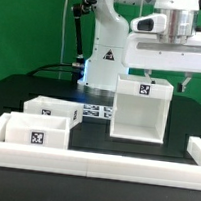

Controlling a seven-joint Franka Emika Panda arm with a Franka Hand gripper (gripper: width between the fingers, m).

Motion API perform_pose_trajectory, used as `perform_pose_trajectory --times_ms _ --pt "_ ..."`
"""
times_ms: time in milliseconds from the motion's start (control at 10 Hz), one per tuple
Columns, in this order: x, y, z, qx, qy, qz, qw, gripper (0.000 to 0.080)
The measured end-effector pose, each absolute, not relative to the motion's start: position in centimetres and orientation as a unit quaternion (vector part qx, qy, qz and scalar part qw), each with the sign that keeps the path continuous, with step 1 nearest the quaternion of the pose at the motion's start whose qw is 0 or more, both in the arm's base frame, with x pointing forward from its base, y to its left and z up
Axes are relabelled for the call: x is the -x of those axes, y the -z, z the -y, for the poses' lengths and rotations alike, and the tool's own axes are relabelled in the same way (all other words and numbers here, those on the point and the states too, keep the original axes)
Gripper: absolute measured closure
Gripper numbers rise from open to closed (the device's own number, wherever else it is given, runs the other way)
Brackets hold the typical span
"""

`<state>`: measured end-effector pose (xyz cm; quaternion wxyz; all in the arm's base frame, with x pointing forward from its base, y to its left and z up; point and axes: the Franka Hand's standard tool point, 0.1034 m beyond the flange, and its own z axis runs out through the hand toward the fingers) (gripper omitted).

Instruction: Assemble drawer

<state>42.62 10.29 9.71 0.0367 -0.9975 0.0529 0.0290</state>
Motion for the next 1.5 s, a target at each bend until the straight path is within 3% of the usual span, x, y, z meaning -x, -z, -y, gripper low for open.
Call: perform_pose_trajectory --times_ms 100,200,300,400,1100,1500 --pt "-42.7 -9.7 -10.3 0.997 -0.029 -0.053 0.037 0.0464" --pt "-42.6 -9.7 -10.3 0.997 -0.029 -0.053 0.037 0.0464" --pt "-42.6 -9.7 -10.3 0.997 -0.029 -0.053 0.037 0.0638" --pt "-42.6 -9.7 -10.3 0.997 -0.029 -0.053 0.037 0.0762" --pt "-42.9 -9.7 -10.2 0.997 -0.029 -0.052 0.038 0.0763" --pt "-47.0 -9.7 -10.2 0.997 -0.012 -0.061 0.047 0.0762"
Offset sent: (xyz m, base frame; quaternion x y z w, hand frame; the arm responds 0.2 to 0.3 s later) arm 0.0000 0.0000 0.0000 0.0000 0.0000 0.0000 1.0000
